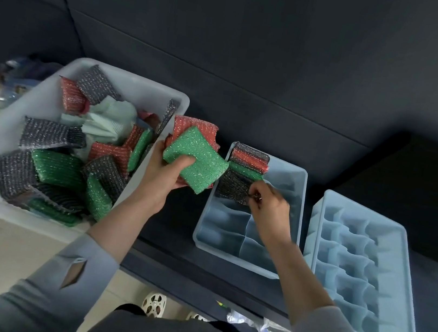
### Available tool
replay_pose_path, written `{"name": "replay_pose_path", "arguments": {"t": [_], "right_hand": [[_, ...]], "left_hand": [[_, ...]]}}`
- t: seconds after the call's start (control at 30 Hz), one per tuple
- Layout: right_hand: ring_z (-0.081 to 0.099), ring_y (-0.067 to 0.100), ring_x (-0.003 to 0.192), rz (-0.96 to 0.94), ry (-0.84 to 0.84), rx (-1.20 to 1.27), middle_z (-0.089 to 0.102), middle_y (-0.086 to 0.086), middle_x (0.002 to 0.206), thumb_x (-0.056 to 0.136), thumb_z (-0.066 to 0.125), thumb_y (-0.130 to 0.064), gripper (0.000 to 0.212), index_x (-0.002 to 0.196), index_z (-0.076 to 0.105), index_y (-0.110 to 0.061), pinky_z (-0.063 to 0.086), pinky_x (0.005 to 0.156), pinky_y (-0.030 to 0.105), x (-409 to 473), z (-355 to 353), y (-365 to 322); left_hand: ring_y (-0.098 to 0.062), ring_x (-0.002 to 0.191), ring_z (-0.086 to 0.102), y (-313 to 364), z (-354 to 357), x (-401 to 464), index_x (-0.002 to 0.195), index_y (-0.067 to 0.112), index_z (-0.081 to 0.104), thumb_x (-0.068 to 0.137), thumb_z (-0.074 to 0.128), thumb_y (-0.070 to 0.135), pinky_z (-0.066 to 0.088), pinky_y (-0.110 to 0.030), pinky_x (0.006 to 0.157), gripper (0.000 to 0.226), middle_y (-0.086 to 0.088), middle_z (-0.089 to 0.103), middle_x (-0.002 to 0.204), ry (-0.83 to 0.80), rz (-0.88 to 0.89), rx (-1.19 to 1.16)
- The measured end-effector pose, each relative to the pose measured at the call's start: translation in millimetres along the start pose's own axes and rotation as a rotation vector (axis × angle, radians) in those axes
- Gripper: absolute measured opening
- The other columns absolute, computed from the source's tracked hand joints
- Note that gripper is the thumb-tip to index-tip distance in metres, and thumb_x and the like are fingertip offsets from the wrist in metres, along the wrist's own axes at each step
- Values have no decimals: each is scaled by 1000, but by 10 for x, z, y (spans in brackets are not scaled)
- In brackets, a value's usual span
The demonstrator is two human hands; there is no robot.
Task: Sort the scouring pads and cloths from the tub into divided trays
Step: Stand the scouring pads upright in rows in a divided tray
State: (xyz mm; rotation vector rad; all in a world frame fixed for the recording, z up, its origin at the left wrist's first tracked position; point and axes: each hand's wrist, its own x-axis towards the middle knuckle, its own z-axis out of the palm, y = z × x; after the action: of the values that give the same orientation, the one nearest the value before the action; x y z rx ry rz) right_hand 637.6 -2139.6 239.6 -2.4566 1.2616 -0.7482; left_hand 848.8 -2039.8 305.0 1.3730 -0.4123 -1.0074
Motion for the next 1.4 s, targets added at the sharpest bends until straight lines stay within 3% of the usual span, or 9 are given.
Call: {"name": "replay_pose_path", "arguments": {"t": [0.3, 0.43, 0.5, 0.67, 0.83, 0.93, 1.07, 1.23, 1.4], "right_hand": [[58, 28, 84, -111, -15, -261, 64, 6, 95, 57, 77, 19, 56, 104, 68, -10, 53, 50, 38, -48, 254, 104], [54, 30, 86, -110, -25, -261, 58, 10, 98, 68, 80, 7, 22, 84, 75, -7, 53, 51, 35, -38, 298, 67], [53, 26, 84, -109, 66, -152, 58, 9, 97, 81, 75, -5, 2, 83, 75, -6, 52, 60, 31, -17, 256, -27], [61, 5, 85, 149, -55, 495, 62, -5, 101, 90, 60, -48, 37, 109, 66, -17, 50, 75, 19, 115, -104, -504], [63, 18, 81, 188, -229, 561, 65, -4, 93, 77, 81, -28, 28, 98, 63, -20, 55, 77, 35, 203, -147, -588], [59, 5, 76, 197, -258, 488, 64, -17, 85, 78, 80, -21, 27, 97, 61, -25, 51, 77, 20, 185, -232, -524], [60, 13, 79, 189, -249, 411, 69, -3, 91, 85, 74, -24, 24, 107, 63, -18, 47, 75, 19, 192, -311, -348], [60, 33, 95, 91, -119, 34, 61, 14, 112, 98, 54, -17, 29, 122, 61, -2, 47, 86, 33, 123, -283, -63], [64, 32, 86, -94, -83, -143, 69, 6, 95, 80, 74, -3, 24, 103, 72, -10, 55, 68, 37, 25, -138, -81]], "left_hand": [[-18, 102, 67, -107, -29, -23, 120, 22, 46, 88, 67, 10, 57, -43, 83, 40, 0, 64, 112, -21, 4, 24], [-14, 96, 68, -144, 6, -37, 116, 22, 46, 87, 68, 10, 58, -36, 75, 38, 1, 64, 109, -20, 4, 22], [-16, 98, 67, -160, 23, -42, 119, 20, 45, 87, 68, 10, 58, -37, 75, 40, 1, 64, 109, -21, 2, 23], [-14, 96, 68, -190, 92, -58, 117, 26, 46, 87, 69, 10, 58, -33, 74, 41, 1, 66, 107, -32, 3, 43], [-22, 99, 69, -162, 191, -91, 121, 23, 46, 89, 67, 28, 59, -46, 80, 39, -4, 64, 115, -94, -71, -14], [-22, 97, 69, -129, 187, -67, 117, 25, 51, 91, 63, 33, 58, -52, 82, 30, -5, 64, 116, -99, -106, -28], [-22, 101, 67, -133, 156, -9, 114, 31, 53, 93, 62, 20, 58, -49, 82, 25, -4, 65, 119, -18, -105, -65], [-21, 109, 62, -115, 44, 38, 134, 24, 46, 93, 64, 22, 58, -46, 82, 45, 1, 60, 126, 107, -76, -127], [-20, 111, 62, -135, -18, 19, 129, 28, 45, 94, 63, 23, 56, -48, 89, 40, 2, 60, 125, 91, -65, -105]]}}
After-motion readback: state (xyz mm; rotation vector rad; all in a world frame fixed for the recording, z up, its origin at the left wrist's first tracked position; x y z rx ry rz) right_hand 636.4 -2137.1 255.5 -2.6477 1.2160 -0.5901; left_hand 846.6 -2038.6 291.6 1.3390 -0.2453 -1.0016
